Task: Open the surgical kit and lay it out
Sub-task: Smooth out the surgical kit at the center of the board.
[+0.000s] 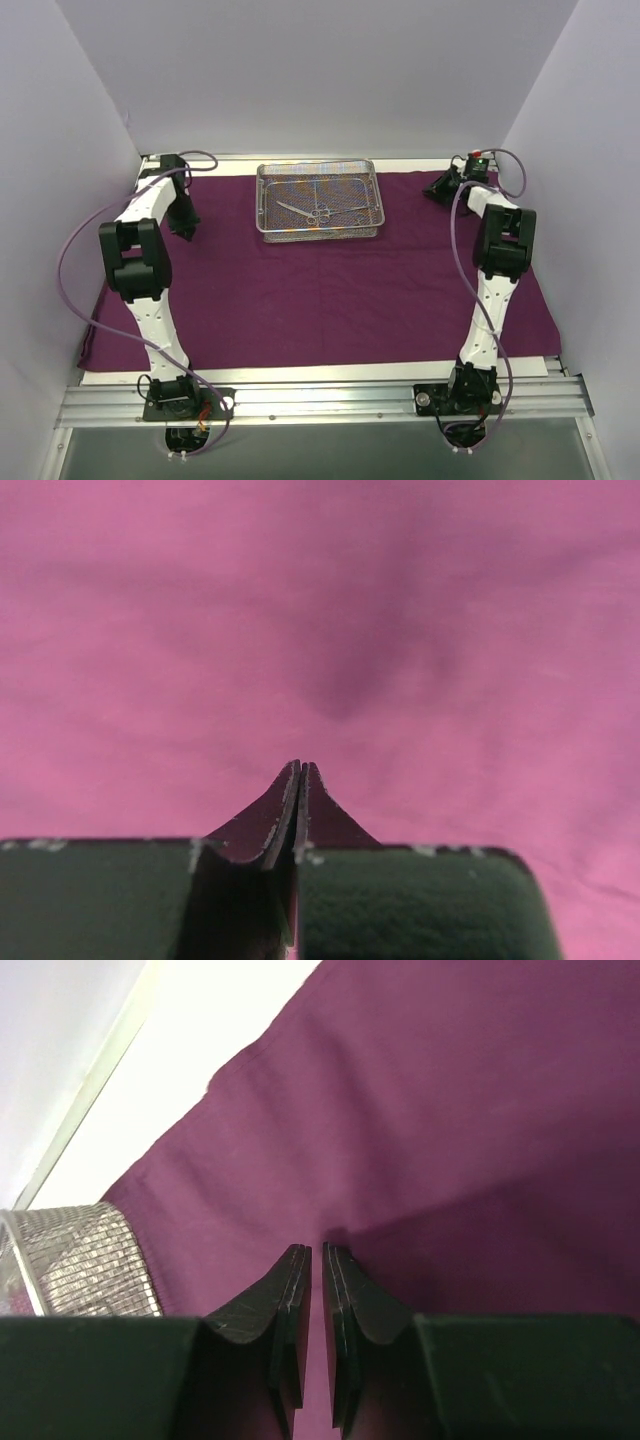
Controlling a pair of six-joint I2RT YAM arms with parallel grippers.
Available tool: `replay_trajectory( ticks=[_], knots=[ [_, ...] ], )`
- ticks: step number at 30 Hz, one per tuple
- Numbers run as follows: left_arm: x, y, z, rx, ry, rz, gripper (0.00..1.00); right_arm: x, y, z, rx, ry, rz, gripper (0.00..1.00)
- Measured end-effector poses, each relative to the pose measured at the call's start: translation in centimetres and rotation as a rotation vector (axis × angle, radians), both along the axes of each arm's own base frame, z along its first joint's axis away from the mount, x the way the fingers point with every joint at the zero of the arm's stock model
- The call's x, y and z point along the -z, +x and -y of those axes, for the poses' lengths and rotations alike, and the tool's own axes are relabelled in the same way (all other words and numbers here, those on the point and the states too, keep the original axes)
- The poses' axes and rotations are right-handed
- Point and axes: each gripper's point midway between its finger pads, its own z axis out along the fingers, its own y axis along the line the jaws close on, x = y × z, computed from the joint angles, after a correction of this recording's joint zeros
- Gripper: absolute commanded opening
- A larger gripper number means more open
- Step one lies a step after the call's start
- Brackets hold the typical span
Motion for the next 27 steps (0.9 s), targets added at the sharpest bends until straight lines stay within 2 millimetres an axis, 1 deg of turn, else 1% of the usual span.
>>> replay_trajectory(
  ticks=[3, 6, 8, 10, 12, 13, 15, 16, 20, 24, 27],
  knots=[
    [0.2, 1.6, 1.7, 0.052, -0.107, 0.058, 0.02, -0.1, -0.2, 2.0, 0.013, -0.02, -0.009, 0.13],
    [0.0, 3.2, 2.6, 0.079, -0.189, 0.115, 0.02, -0.1, -0.5, 4.0, 0.027, -0.034, -0.024, 0.13],
    [0.0, 4.9, 3.0, 0.094, -0.23, 0.142, 0.02, 0.0, -0.2, 4.8, 0.029, -0.046, -0.037, 0.13],
    [0.2, 7.1, 3.1, 0.104, -0.253, 0.181, 0.02, 0.0, 0.1, 5.6, 0.032, -0.056, -0.043, 0.12],
    [0.8, 8.9, 3.2, 0.097, -0.268, 0.2, 0.02, 0.1, 0.4, 6.1, 0.034, -0.074, -0.052, 0.11],
    [1.5, 9.8, 3.2, 0.088, -0.273, 0.205, 0.02, 0.1, 0.5, 6.3, 0.036, -0.084, -0.061, 0.09],
    [2.9, 10.9, 3.2, 0.064, -0.283, 0.2, 0.02, 0.2, 0.7, 7.0, 0.048, -0.108, -0.075, 0.08],
    [3.3, 11.4, 3.5, 0.051, -0.302, 0.198, 0.02, 0.2, 0.9, 7.1, 0.051, -0.112, -0.078, 0.07],
    [3.2, 13.2, 4.0, 0.008, -0.349, 0.214, 0.02, 0.3, 1.5, 8.0, 0.066, -0.121, -0.089, 0.03],
    [3.3, 14.0, 5.4, -0.008, -0.402, 0.217, 0.02, 0.3, 2.1, 9.3, 0.096, -0.149, -0.103, 0.0],
    [3.3, 14.4, 6.9, -0.008, -0.438, 0.218, 0.02, 0.4, 2.1, 10.2, 0.12, -0.172, -0.111, 0.0]
  ],
)
